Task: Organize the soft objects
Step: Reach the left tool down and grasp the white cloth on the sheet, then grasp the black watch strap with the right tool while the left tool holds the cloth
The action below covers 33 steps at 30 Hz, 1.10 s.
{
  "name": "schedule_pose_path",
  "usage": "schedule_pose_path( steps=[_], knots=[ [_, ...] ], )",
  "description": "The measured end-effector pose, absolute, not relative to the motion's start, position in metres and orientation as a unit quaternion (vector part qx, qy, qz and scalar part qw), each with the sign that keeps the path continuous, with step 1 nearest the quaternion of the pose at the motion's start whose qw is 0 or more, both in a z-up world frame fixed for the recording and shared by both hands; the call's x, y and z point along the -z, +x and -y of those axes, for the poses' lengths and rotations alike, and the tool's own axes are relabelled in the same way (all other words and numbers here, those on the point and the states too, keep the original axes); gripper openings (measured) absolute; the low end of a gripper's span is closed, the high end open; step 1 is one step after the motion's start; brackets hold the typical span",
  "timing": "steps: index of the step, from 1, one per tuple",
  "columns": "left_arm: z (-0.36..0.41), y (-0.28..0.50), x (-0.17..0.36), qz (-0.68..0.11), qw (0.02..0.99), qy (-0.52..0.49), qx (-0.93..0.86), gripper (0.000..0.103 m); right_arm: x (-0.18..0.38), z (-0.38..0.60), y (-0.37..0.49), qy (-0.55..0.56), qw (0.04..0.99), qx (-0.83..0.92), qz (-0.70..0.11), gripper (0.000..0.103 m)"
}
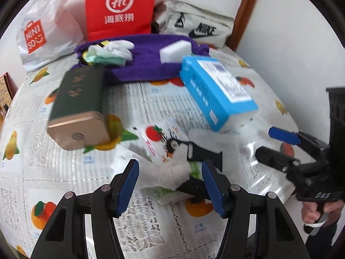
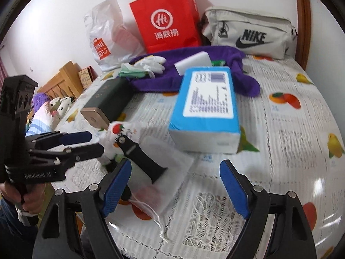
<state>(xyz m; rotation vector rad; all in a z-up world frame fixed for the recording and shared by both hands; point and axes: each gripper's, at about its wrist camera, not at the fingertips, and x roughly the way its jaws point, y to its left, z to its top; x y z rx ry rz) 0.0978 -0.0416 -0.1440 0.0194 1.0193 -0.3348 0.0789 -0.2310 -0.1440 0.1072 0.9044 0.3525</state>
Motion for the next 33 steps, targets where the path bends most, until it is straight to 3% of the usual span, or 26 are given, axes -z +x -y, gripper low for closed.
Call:
schedule_pose_path(
  steps=[5, 10, 12, 30, 33],
  knots=[
    [0.049, 0.099, 0.158, -0.49, 0.858, 0.038, 0.146, 0.056, 0.153, 0.236, 0.077, 0.059, 0.882, -0.16, -0.44, 0.084],
    [0.036, 0.102, 0.156, -0.48, 0.865, 0.009, 0.148, 0.029, 0.16, 0.238, 0.079, 0.072, 0.877, -0.162, -0.446, 0.084],
    [0.028, 0.103, 0.154, -0.475, 0.867, -0.009, 0.148, 0.027, 0.161, 0.236, 0.079, 0.071, 0.877, -0.164, -0.445, 0.084],
    [-0.031, 0.104, 0.144, -0.456, 0.886, -0.032, 0.074, 0.026, 0.184, 0.213, 0.081, 0.038, 0.873, -0.163, -0.458, 0.078],
    [-0.033, 0.105, 0.147, -0.459, 0.885, -0.036, 0.073, 0.026, 0.179, 0.206, 0.083, 0.032, 0.878, -0.175, -0.445, 0.069]
  ],
)
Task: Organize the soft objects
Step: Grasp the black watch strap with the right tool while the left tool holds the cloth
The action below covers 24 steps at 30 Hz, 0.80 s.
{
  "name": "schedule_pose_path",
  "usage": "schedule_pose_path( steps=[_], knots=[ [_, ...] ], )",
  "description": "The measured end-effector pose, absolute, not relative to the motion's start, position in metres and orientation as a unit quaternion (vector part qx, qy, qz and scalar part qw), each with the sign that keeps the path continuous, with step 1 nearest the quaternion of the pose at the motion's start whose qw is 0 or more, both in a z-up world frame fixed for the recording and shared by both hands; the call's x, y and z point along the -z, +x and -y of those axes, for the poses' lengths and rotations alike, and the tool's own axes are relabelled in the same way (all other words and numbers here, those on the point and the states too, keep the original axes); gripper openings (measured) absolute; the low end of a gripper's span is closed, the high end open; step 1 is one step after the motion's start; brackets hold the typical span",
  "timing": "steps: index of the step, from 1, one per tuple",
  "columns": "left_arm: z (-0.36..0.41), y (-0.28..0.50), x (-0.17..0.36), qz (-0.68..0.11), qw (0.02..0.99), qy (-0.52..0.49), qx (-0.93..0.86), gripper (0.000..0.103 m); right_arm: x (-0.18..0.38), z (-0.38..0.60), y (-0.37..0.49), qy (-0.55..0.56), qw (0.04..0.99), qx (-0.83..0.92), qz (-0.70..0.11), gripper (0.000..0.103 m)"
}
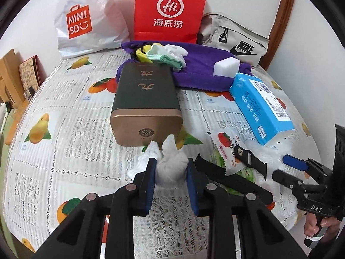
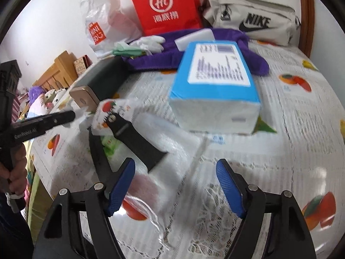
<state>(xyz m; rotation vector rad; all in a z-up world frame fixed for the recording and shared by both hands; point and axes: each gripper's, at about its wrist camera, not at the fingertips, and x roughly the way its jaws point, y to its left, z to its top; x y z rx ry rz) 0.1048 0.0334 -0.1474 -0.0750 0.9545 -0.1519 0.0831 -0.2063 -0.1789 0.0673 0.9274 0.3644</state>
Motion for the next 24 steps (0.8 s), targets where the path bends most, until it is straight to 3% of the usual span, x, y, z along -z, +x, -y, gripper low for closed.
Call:
schedule_pose_path(
  steps=[2, 13, 15, 16, 17, 24],
  knots=[
    [-0.035, 0.105, 0.149, -0.46, 0.884, -0.041, 0.073, 0.026, 0.177, 0.199, 0.086, 0.029, 0.876, -0.193, -0.441, 0.058],
    [-0.041, 0.108, 0.152, -0.461, 0.882, -0.055, 0.083, 0.026, 0.185, 0.156, 0.102, -0.02, 0.86, -0.256, -0.442, 0.058],
    [-0.042, 0.108, 0.153, -0.462, 0.881, -0.058, 0.085, 0.026, 0.185, 0.152, 0.104, -0.015, 0.854, -0.272, -0.443, 0.051],
    [-0.042, 0.108, 0.154, -0.462, 0.881, -0.059, 0.086, 0.026, 0.184, 0.151, 0.106, -0.009, 0.849, -0.283, -0.446, 0.033],
    [-0.043, 0.108, 0.155, -0.463, 0.88, -0.06, 0.087, 0.026, 0.183, 0.15, 0.107, -0.001, 0.842, -0.295, -0.451, 0.024],
    [-0.046, 0.107, 0.157, -0.464, 0.879, -0.069, 0.087, 0.026, 0.178, 0.139, 0.103, -0.025, 0.841, -0.303, -0.448, 0.021]
  ],
)
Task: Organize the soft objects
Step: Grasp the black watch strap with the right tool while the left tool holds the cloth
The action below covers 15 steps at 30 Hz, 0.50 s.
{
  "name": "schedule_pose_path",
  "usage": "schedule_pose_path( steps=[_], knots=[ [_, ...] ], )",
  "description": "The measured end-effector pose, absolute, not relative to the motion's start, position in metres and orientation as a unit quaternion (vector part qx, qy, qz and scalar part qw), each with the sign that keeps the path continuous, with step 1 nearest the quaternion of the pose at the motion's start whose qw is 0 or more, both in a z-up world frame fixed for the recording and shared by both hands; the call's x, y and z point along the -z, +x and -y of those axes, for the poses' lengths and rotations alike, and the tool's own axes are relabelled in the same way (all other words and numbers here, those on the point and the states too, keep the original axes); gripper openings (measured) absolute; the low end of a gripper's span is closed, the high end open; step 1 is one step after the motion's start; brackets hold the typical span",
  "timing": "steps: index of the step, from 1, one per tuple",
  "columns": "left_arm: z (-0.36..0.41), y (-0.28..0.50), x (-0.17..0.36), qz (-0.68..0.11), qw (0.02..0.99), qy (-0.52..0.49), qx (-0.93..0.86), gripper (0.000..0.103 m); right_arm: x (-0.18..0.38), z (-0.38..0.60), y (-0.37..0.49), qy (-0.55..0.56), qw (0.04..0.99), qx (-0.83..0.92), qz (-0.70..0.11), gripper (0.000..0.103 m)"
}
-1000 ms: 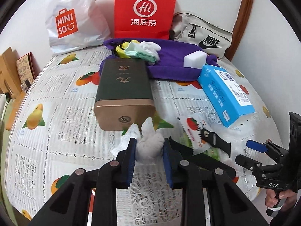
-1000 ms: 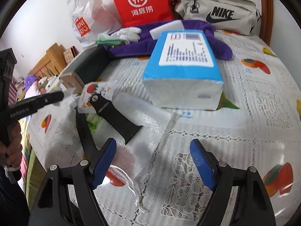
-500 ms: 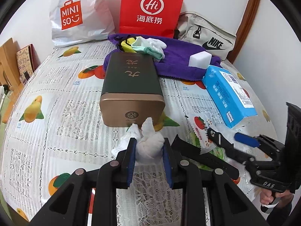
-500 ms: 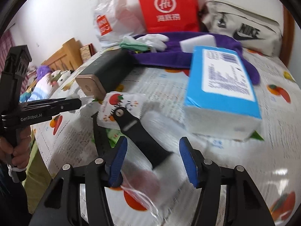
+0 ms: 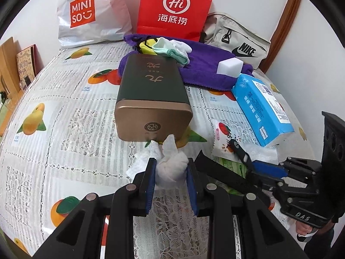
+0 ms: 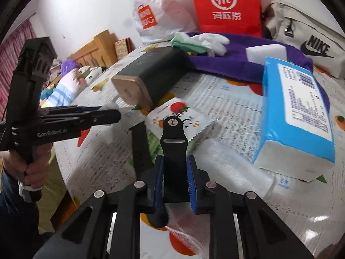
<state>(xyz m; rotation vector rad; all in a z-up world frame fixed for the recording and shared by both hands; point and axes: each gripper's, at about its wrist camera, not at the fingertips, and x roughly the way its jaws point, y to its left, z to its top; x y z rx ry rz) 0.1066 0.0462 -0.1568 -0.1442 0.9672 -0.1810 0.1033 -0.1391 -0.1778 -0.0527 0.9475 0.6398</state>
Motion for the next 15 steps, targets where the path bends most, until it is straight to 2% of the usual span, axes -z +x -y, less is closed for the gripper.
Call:
schedule_pose_path(
  steps=[6, 15],
  knots=[
    [-0.046, 0.106, 0.156, -0.463, 0.879, -0.07, 0.087, 0.026, 0.184, 0.144, 0.113, 0.014, 0.834, -0.308, -0.457, 0.021],
    [-0.052, 0.101, 0.153, -0.459, 0.882, -0.076, 0.073, 0.026, 0.163, 0.151, 0.095, 0.005, 0.856, -0.295, -0.424, 0.021]
  ],
)
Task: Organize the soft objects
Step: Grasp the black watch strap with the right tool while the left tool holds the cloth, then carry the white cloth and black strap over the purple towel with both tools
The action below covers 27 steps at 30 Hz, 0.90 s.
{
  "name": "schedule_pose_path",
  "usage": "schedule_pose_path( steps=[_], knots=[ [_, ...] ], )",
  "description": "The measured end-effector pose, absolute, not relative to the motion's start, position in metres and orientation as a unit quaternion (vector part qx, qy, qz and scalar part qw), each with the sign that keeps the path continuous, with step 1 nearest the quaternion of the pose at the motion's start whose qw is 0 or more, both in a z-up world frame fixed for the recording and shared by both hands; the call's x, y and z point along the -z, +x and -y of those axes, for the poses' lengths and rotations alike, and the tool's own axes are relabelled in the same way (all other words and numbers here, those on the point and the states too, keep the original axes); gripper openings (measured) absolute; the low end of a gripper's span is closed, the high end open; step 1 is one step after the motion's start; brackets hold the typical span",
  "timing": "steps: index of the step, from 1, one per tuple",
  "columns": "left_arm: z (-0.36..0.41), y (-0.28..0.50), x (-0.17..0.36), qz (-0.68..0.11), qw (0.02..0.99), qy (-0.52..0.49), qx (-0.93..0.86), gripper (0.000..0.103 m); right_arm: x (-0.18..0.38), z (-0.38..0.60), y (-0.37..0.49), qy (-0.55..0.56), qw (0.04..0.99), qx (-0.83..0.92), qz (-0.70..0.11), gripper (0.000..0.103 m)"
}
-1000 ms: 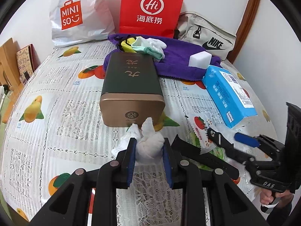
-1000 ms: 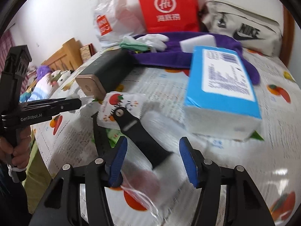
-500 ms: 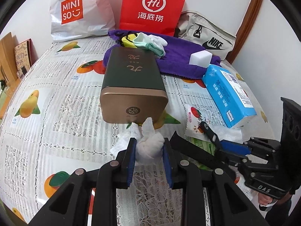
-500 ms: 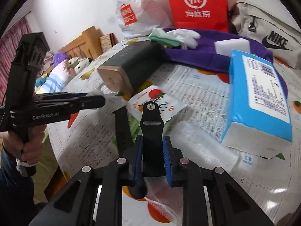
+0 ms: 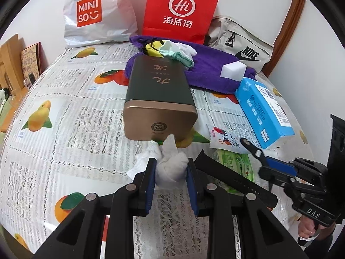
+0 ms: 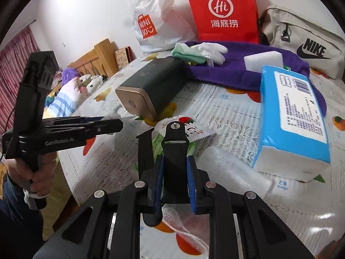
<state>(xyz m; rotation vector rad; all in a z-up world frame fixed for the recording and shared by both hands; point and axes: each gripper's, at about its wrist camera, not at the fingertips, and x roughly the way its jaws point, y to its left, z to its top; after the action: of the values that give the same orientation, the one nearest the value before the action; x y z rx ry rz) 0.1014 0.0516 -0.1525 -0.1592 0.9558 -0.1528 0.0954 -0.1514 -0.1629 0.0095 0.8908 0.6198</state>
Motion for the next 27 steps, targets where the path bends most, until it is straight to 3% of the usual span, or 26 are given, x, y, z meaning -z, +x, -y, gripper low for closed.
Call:
schedule_pose_path(
  steps=[27],
  knots=[
    [-0.048, 0.097, 0.105, -0.436, 0.895, -0.071, 0.064, 0.026, 0.136, 0.253, 0.062, 0.042, 0.894, -0.177, -0.41, 0.021]
  ],
)
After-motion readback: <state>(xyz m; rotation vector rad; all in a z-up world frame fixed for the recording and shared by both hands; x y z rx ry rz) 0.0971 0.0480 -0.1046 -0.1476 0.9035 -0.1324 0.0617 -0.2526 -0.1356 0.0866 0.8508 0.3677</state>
